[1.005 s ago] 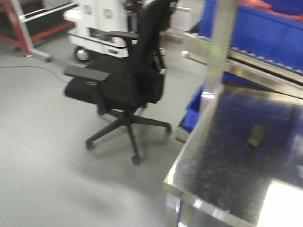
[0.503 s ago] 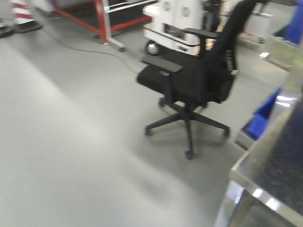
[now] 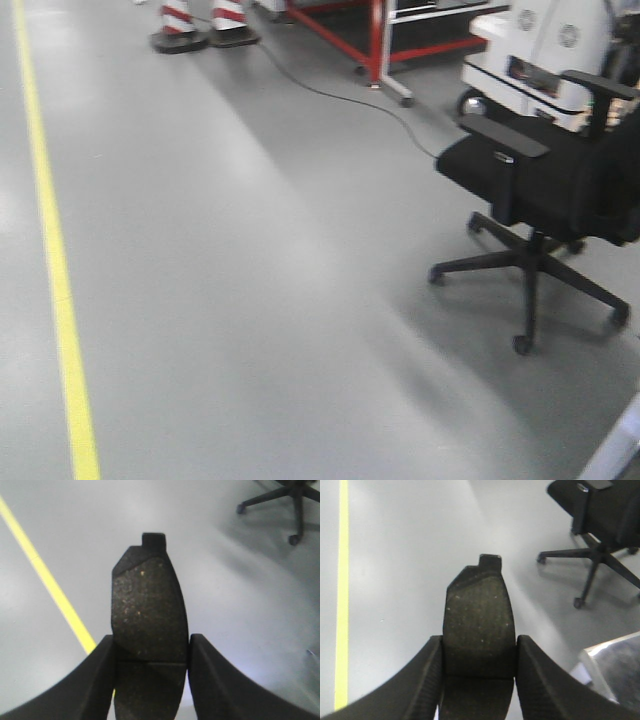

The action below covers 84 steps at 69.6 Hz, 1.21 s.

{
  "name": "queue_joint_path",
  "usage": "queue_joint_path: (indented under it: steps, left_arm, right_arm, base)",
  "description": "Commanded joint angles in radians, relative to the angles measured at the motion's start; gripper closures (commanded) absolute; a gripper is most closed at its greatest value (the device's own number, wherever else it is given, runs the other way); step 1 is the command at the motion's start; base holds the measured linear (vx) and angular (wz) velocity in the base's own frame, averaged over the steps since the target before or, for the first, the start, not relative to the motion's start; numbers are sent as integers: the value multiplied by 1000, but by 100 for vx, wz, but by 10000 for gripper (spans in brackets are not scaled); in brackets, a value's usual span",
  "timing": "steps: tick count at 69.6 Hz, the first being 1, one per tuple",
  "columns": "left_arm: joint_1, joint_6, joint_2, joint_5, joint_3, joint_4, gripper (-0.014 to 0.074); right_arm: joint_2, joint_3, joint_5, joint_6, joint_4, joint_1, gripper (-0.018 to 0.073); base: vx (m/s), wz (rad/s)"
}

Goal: Move and align brake pads A on conveyor
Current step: 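Turn the base away from the table holding both pads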

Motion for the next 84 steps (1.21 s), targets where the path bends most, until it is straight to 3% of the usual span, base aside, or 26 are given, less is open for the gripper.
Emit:
queue_joint_path:
  steps: [1,52,84]
  left_arm:
    - [-6,-7,-4,-70,-21,10,603]
    - [-6,-7,-4,-65,-21,10,603]
    - [-6,-7,-4,47,-21,10,603]
  right_arm:
    - [-1,-26,-81,-4,-7,0,567]
    - [-1,-26,-81,-4,-7,0,567]
    - [-1,-26,-80,-4,-6,0,567]
  base:
    - [-16,62]
    - [-14,56]
    - [-1,10]
